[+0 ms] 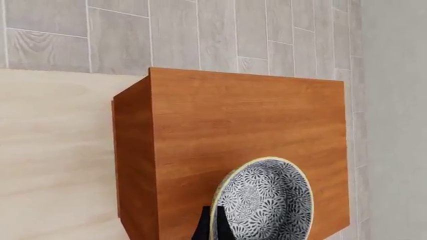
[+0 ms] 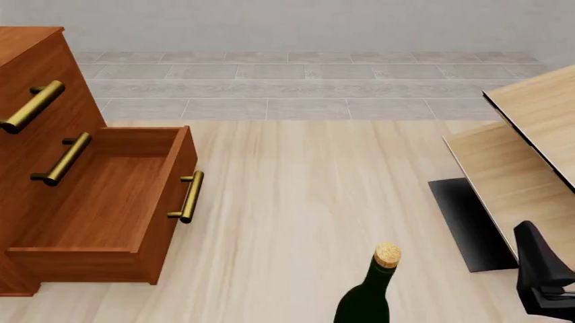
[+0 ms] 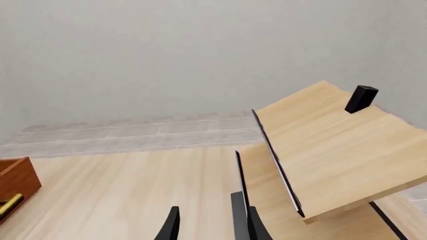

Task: Put the bowl on top of the cabinet.

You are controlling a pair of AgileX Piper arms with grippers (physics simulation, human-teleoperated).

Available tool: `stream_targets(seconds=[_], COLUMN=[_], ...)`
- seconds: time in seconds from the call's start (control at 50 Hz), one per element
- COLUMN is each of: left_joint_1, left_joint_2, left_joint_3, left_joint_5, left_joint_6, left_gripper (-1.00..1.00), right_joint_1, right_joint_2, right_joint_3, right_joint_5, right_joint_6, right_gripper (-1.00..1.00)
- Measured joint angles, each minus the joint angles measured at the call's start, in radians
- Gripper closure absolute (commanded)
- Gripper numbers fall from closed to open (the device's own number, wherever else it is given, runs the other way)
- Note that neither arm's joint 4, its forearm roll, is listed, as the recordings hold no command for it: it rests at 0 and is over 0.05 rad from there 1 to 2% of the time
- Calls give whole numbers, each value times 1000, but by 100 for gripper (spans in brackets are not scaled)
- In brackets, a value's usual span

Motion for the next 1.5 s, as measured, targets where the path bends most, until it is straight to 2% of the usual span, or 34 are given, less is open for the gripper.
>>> stream_targets(seconds=[0.02, 0.46, 0.94, 1.5], left_joint_1=[-3, -46, -27, -60], left_joint_2=[0, -4, -51, -102], left_joint_3=[-3, -59, -95, -123], left_joint_5=[1, 3, 3, 3], left_joint_6=[-4, -49, -77, -101], left_gripper=[-100, -100, -100, -100], right_joint_1=[0, 4, 5, 3], right_joint_2=[0, 0, 0, 0], right_joint_3=[0, -2, -1, 0], right_joint_5=[0, 4, 2, -3], right_joint_6=[0, -4, -7, -7], right_gripper=[-100, -100, -100, -100])
